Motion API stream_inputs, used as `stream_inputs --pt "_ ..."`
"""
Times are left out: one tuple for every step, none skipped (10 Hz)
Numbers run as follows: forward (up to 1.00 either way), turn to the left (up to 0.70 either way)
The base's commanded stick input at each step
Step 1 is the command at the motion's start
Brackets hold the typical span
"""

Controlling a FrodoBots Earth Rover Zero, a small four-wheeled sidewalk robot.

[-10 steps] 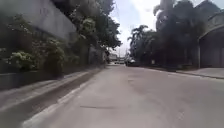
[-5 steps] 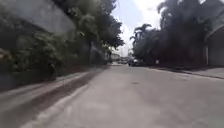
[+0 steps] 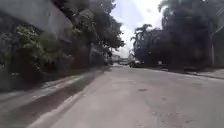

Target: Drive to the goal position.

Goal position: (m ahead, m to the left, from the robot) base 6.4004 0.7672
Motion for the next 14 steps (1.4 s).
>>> stream_inputs --pt "1.0 0.0" --pt "1.0 0.0" --pt "1.0 0.0" --pt "1.0 0.0" --pt "1.0 0.0" --pt "1.0 0.0" --pt "1.0 0.0" --pt "1.0 0.0" --pt "1.0 0.0" --pt "1.0 0.0" --pt "1.0 0.0" --pt "1.0 0.0" --pt "1.0 0.0" --pt "1.0 0.0"
